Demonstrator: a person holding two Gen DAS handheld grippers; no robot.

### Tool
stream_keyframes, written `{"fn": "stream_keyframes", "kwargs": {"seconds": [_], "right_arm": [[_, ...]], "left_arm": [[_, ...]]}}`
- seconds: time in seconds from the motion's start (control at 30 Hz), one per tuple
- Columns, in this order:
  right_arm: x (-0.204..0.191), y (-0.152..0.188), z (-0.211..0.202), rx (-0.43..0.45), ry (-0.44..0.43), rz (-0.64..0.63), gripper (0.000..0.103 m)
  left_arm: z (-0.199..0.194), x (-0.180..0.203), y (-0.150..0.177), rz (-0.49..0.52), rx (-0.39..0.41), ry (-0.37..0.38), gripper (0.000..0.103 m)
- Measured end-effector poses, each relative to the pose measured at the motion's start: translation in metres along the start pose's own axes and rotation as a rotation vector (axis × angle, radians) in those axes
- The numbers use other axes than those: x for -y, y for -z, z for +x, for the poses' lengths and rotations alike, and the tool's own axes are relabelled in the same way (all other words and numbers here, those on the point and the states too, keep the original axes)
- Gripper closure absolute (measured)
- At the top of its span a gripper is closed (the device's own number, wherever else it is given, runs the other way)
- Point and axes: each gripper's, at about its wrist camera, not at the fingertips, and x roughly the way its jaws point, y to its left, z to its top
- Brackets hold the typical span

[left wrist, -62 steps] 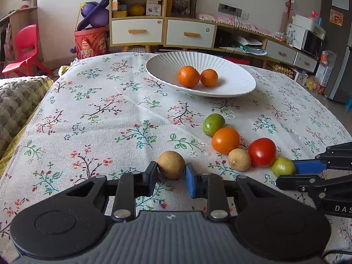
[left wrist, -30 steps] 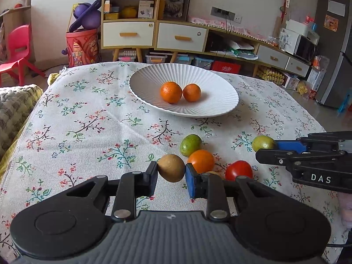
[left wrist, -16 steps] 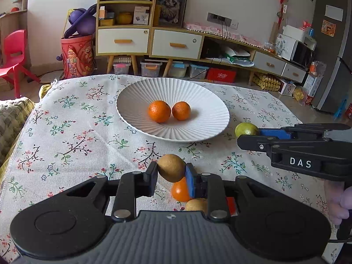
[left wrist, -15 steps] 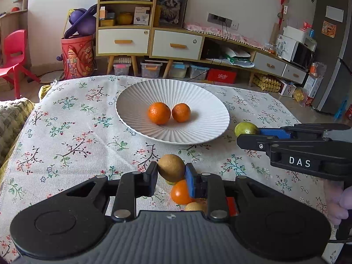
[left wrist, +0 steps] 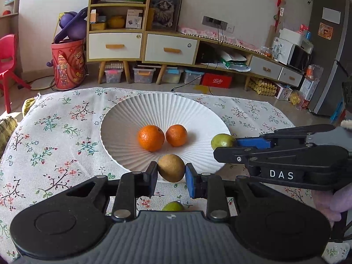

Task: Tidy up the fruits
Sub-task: 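Carry the kiwi and the green lime over the white plate, then open both tools to release the kiwi and lime into the plate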

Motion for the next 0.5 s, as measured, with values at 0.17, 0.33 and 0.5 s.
{"fn": "stream_keyframes", "kwargs": {"seconds": [0.17,0.33,0.5], "right_arm": [[0.0,-0.005,0.011,-0.02,-0.016,-0.019,0.079],[0.003,-0.005,0.019,-0.04,-0.032,-0.017,0.079],[0.008,-0.006,0.03,-0.062,-0.028,-0.027,0.079]], "left_arm": [[0.016,-0.008,-0.005,0.009,-0.032,-0.006,0.092],[0.026,-0.017,-0.008,0.028,-0.049,-0.01,0.092],[0.036,-0.02,-0.011,0.042,-0.063,-0.004,0.092]]}}
